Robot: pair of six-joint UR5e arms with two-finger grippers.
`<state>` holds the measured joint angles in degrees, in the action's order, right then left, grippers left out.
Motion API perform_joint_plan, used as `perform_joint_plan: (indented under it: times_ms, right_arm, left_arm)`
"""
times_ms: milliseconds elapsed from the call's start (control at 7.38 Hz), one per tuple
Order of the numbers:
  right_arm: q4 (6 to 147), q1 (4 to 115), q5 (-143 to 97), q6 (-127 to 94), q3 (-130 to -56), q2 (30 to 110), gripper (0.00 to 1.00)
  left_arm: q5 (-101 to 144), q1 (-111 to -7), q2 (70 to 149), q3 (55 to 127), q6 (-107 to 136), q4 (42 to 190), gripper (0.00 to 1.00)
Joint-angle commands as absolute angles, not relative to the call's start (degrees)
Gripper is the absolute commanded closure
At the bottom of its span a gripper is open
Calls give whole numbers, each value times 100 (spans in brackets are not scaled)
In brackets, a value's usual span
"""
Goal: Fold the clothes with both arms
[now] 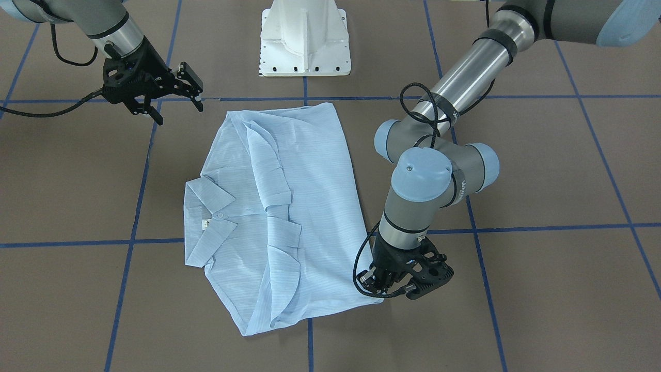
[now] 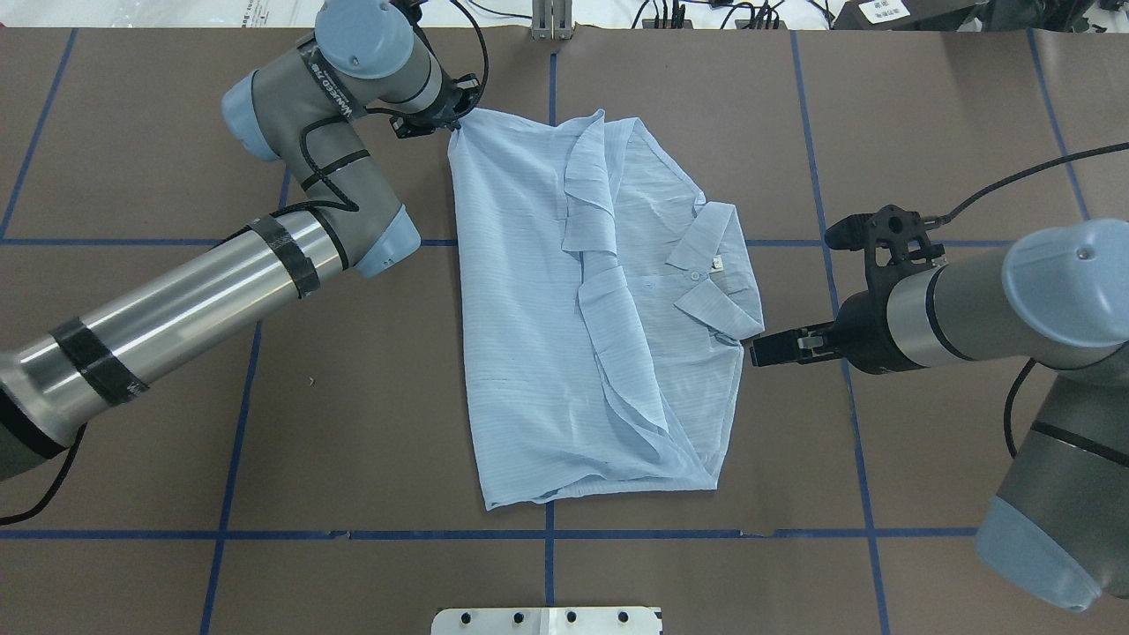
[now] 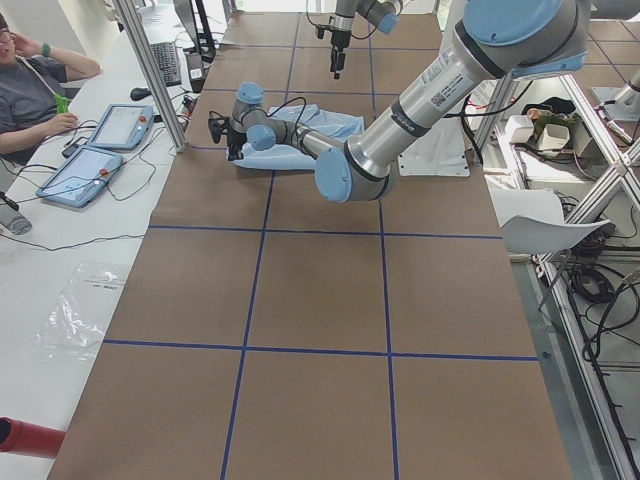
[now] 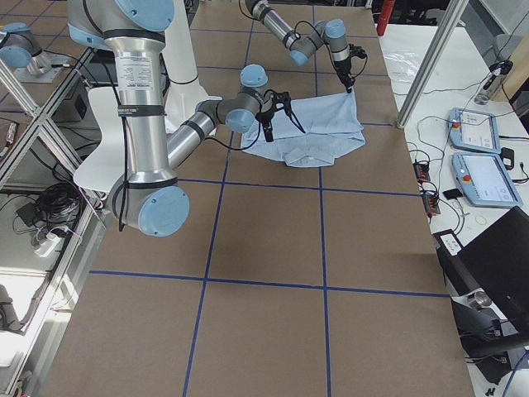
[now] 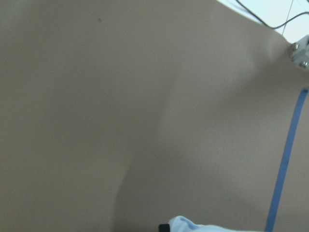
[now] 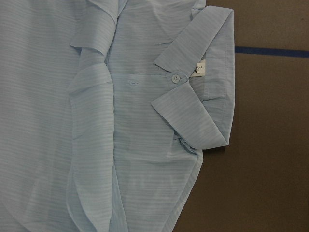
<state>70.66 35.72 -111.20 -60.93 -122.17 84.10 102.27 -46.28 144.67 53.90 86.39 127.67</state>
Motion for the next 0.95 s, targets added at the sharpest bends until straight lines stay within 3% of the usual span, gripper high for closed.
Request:
perform_joint_plan:
  times_ms: [0,135,271,542,677,813]
  right_arm:
    - [7066,3568,-11101,-6108,-12094,8288,0]
    - [7066,3560,-11092,-6108,-12076,8288,0]
    - [7075,3560,-11083,-6065,-12024,8279,0]
    - [7154,3525,-11074,-6056,-11718,7878,0]
    - [7163,3464,-11057,-6056,-11507,7675,0]
    - [7172,3263,-10796,-6056,-11357,7542,0]
  left_arm:
    - [10107,-4623,14493,5116,8613,13490,100]
    - [10107,-4614,14484,5115,8605,13509,58]
    - [10090,-4553,14441,5124,8561,13605,1]
    - [10159,-4596,14423,5263,8151,13528,0]
    - [10343,-4658,14205,5734,7930,12926,0]
    - [10545,-4693,13646,6688,7693,12441,0]
